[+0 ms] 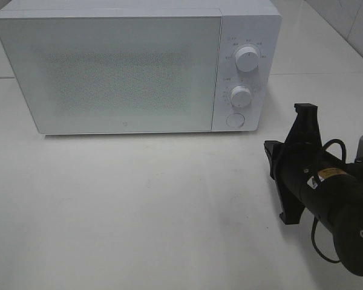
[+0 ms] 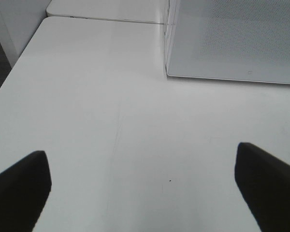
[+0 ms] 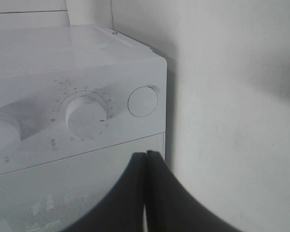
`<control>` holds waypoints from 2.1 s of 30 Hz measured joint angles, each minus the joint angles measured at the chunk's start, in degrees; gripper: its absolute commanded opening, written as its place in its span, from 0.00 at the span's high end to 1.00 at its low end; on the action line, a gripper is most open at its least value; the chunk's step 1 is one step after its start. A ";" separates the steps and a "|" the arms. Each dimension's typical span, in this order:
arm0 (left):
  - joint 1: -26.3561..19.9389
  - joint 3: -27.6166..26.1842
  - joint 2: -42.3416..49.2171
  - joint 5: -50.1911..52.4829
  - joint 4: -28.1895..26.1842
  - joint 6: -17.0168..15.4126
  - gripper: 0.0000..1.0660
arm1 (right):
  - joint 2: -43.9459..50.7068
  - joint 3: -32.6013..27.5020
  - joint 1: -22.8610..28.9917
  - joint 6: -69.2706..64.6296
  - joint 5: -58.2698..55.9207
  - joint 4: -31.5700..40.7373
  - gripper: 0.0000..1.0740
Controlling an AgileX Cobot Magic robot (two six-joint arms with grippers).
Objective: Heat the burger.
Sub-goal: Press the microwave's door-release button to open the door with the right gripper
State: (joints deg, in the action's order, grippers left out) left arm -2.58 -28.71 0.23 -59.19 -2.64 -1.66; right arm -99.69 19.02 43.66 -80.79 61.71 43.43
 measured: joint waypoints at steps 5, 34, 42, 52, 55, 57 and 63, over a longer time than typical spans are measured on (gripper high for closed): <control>0.00 0.00 0.00 0.00 0.00 0.00 0.08 | -1.95 2.69 -2.35 1.09 -1.72 -1.43 1.00; 0.00 0.00 0.00 0.00 0.00 0.00 0.08 | -15.24 20.97 -8.25 1.72 -7.73 -3.50 1.00; 0.00 0.00 0.00 0.00 0.00 0.00 0.08 | -18.16 24.92 -10.60 2.64 -10.37 -5.27 1.00; 0.00 0.00 0.00 0.00 0.00 0.00 0.08 | -20.17 26.64 -11.17 3.21 -10.43 -6.02 1.00; 0.00 0.00 0.00 0.00 0.00 0.00 0.08 | -20.63 26.64 -11.34 3.50 -10.20 -6.02 1.00; 0.00 0.00 0.00 0.00 0.00 0.00 0.08 | -20.86 26.87 -11.34 3.50 -10.20 -6.02 1.00; 0.00 0.00 0.00 0.00 0.00 0.00 0.08 | -22.00 28.07 -11.46 4.13 -9.40 -6.07 1.00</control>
State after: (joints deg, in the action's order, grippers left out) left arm -2.58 -28.71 0.23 -59.19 -2.64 -1.66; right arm -121.70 47.10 32.20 -76.66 52.31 37.36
